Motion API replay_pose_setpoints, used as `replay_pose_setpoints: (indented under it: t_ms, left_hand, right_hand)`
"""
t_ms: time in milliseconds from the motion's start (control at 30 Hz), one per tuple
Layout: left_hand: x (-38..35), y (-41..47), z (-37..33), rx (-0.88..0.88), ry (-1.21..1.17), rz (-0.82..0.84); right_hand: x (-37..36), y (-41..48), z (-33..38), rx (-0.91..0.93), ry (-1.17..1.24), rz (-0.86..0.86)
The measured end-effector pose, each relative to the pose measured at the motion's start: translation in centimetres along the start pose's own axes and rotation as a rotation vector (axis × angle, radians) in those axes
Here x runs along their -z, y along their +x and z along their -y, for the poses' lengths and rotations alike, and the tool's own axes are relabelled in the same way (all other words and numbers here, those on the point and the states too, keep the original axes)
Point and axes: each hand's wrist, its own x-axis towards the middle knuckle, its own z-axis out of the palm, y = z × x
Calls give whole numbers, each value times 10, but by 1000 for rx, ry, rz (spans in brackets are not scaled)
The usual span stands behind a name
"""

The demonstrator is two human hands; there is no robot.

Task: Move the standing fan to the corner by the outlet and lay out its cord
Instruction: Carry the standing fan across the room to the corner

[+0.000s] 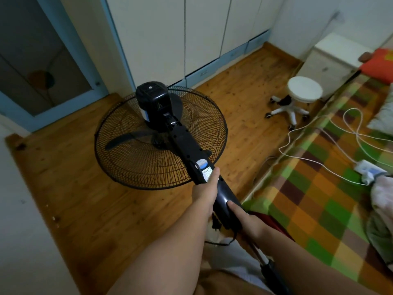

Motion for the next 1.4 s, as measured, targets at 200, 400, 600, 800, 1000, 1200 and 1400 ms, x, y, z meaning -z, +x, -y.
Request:
replay_pose_setpoints:
  t_ms: [200, 400, 600, 800, 1000, 1200, 1400]
  left_hand:
    - [-31, 48, -57, 15, 51, 25]
    - [-86, 94, -133, 26, 133, 44]
    - [-137, 122, -199, 13, 159, 100]
    - [-170, 146, -245, 5, 203, 169]
    - [-198, 183, -301, 7, 266, 219]
    - [-214, 228, -371, 37, 326, 287]
    - [-223, 269, -438, 11, 421, 346]
  right_hand:
    - [28, 48, 51, -8, 136, 46]
    - [79, 96, 118, -32, 148, 64]
    - [125, 132, 172, -4, 239, 6]
    - [154, 159, 207, -29, 262, -63]
    - [175, 187, 258, -68, 283, -95]
    - [181, 222, 326, -119, 373, -183]
    - [179, 246, 393, -178, 421, -207]
